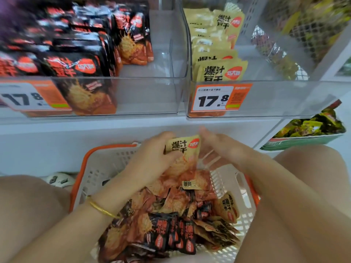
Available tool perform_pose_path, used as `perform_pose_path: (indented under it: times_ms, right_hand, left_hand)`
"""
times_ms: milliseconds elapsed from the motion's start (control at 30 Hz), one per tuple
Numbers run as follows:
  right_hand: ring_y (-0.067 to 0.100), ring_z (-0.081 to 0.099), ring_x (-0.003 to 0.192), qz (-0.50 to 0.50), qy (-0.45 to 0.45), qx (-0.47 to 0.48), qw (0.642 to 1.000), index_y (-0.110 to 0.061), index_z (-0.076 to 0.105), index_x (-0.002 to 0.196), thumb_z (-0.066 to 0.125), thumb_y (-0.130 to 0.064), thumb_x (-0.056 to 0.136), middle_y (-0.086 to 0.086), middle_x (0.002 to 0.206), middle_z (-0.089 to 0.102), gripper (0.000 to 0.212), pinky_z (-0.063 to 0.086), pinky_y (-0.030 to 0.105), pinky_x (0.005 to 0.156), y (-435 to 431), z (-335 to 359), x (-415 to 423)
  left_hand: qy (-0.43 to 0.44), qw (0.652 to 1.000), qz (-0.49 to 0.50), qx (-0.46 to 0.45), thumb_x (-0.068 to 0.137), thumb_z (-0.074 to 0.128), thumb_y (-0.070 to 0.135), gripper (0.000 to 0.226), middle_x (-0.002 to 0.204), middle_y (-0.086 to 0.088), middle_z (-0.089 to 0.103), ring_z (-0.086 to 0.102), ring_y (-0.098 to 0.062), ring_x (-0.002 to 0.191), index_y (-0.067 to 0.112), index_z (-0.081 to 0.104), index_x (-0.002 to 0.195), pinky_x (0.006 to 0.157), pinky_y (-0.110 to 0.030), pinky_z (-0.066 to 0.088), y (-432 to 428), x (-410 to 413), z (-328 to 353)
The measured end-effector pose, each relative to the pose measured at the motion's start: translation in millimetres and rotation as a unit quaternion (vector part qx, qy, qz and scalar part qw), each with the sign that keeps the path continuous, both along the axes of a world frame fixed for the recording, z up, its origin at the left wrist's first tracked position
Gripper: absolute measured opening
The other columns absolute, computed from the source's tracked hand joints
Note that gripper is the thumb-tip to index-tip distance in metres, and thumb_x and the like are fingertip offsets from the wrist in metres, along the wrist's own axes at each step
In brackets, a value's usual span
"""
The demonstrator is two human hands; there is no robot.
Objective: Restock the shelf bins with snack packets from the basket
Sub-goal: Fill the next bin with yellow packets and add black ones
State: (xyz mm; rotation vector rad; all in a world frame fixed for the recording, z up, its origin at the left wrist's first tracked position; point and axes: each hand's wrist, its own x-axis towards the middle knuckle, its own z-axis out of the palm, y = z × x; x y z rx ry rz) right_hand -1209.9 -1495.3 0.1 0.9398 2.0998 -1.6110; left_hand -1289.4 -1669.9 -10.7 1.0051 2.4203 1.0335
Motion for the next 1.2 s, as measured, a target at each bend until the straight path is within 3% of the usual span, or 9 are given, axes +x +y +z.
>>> perform_pose_path:
  times_ms: [67,167,233,367,433,533,667,800,1200]
  right_hand:
    - [0.015,0.068,0.096,0.039,0.090,-0.041,0.994,-0.018,0.066,0.112,0.045,-0.068,0.081,-0.003,0.102,0.072,0.062,0.053,0.032,0.090,-1.2,26.7,15.6]
    - [0.003,0.068,0.085,0.105,0.217,-0.091,0.966,-0.017,0.064,0.108,0.065,-0.019,0.085,-0.010,0.093,0.073,0.024,0.052,0.015,0.072,-3.3,70.6,31.8]
    - [0.008,0.069,0.074,0.067,0.287,-0.085,0.952,-0.012,0.068,0.096,0.069,-0.005,0.077,-0.003,0.086,0.074,0.020,0.055,0.020,0.062,9.6,103.8,34.5]
    - [0.011,0.067,0.058,-0.118,0.389,0.073,0.911,-0.011,0.068,0.083,0.071,-0.011,0.076,0.000,0.072,0.072,0.008,0.055,0.026,0.051,68.1,165.9,18.4]
    - [0.006,0.064,0.056,-0.153,0.366,0.230,0.889,-0.012,0.068,0.089,0.072,-0.009,0.079,0.001,0.074,0.069,0.012,0.053,0.026,0.052,105.7,176.9,-11.1]
    - [0.019,0.064,0.085,-0.128,0.204,0.378,0.894,-0.004,0.066,0.107,0.078,-0.013,0.074,0.011,0.099,0.067,0.036,0.054,0.035,0.078,155.5,158.2,-76.5]
    - [0.025,0.062,0.099,-0.097,0.121,0.384,0.910,-0.003,0.060,0.111,0.074,-0.020,0.080,0.011,0.112,0.064,0.038,0.052,0.034,0.084,179.3,107.1,-145.2]
    - [0.031,0.062,0.098,-0.131,0.106,0.410,0.896,-0.013,0.060,0.099,0.066,-0.028,0.083,0.013,0.108,0.066,0.023,0.045,0.031,0.072,186.4,74.1,-171.1]
    - [0.035,0.065,0.098,-0.218,0.174,0.219,0.935,-0.003,0.054,0.100,0.076,-0.024,0.079,0.018,0.103,0.065,0.037,0.054,0.050,0.083,188.0,64.3,-186.4]
  left_hand:
    - [-0.079,0.994,0.012,0.077,0.081,0.072,0.016,0.019,0.083,0.003,0.067,0.065,-0.013,0.080,0.027,0.057,0.088,0.078,-0.037,0.051,3.1,-3.6,32.1]
    - [-0.113,0.984,-0.030,0.138,0.082,0.069,0.012,0.020,0.083,-0.004,0.071,0.068,-0.016,0.076,0.022,0.059,0.096,0.068,-0.034,0.054,17.0,-0.3,83.8]
    - [-0.121,0.971,-0.036,0.201,0.086,0.065,0.011,0.020,0.081,-0.009,0.071,0.068,-0.021,0.070,0.014,0.056,0.104,0.060,-0.035,0.056,32.5,-1.7,117.0]
    - [0.059,0.969,0.004,0.242,0.093,0.055,0.022,0.016,0.098,-0.002,0.067,0.063,-0.009,0.087,0.019,0.054,0.109,0.077,-0.026,0.052,71.5,-27.9,157.3]
    - [0.199,0.969,-0.007,0.145,0.096,0.050,0.026,0.025,0.109,0.005,0.059,0.054,-0.009,0.101,0.015,0.057,0.117,0.086,-0.016,0.037,93.0,-47.2,161.1]
    - [0.299,0.953,-0.046,-0.012,0.097,0.033,0.040,0.045,0.112,-0.005,0.060,0.052,-0.025,0.109,0.008,0.058,0.117,0.092,-0.029,0.038,124.0,-72.3,153.5]
    - [0.392,0.905,-0.064,-0.151,0.087,0.011,0.046,0.064,0.125,-0.010,0.058,0.051,-0.030,0.115,0.012,0.056,0.118,0.101,-0.041,0.036,144.9,-89.0,143.4]
    - [0.466,0.869,-0.065,-0.152,0.082,-0.004,0.047,0.073,0.113,-0.002,0.064,0.056,-0.023,0.106,0.016,0.059,0.103,0.102,-0.038,0.032,143.5,-91.4,134.9]
    - [0.431,0.890,-0.050,-0.139,0.089,0.008,0.042,0.056,0.102,0.004,0.061,0.055,-0.019,0.104,0.019,0.058,0.096,0.102,-0.035,0.028,143.5,-88.2,134.5]
